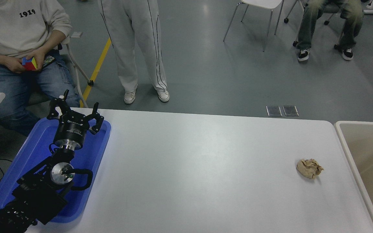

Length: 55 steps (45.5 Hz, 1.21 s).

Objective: Pick up foil plate and place in dustbin

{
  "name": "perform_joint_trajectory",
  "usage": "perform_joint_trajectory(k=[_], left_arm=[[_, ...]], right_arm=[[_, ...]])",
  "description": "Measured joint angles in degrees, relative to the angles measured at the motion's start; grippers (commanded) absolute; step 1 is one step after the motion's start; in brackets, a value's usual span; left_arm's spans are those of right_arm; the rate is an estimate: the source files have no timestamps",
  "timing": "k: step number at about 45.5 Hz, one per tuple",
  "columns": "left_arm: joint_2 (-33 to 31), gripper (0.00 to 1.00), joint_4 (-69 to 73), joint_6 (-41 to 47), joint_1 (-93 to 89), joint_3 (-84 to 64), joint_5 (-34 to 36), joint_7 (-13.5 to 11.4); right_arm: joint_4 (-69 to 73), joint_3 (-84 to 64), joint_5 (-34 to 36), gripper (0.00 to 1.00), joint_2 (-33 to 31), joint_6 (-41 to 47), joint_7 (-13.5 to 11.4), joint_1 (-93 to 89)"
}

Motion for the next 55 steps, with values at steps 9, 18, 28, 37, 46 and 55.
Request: perform_joint_trajectory(k=[9,18,28,37,46,55], left_arm=[[0.0,1.0,0.01,0.0,0.0,0.0,0.01,0.0],[0.0,1.0,0.01,0.0,0.0,0.0,0.02,0.0],[-0.01,1.0,-0.05,0.0,0.0,0.0,0.02,0.08],[-0.01,1.0,-0.07,0.0,0.0,0.0,0.02,0.09],[-0.01,1.0,-0.08,0.0,0.0,0.0,0.03,0.09],[0.0,1.0,-0.08,0.0,0.0,0.0,0.03,0.09]], right_arm=[[11.72,-0.75,-0.36,1.0,-5.71,-0.04,-0.03,6.31],[24.22,-5.39,-0.46,1.0,-9.71,0.11,-0.04,13.71],[41.25,-17.46,-0.37,1.0,-11.38,3.04,-0.07,27.39],[52.66,-25.07,-0.31,1.0,-11.83,11.1,-0.08,39.47],[58.29,-30.47,-0.29,1.0,-11.66,27.38,-0.12,50.62],[60.6,-34.77,-0.35,1.0,-10.02,46.19,-0.09,61.37]])
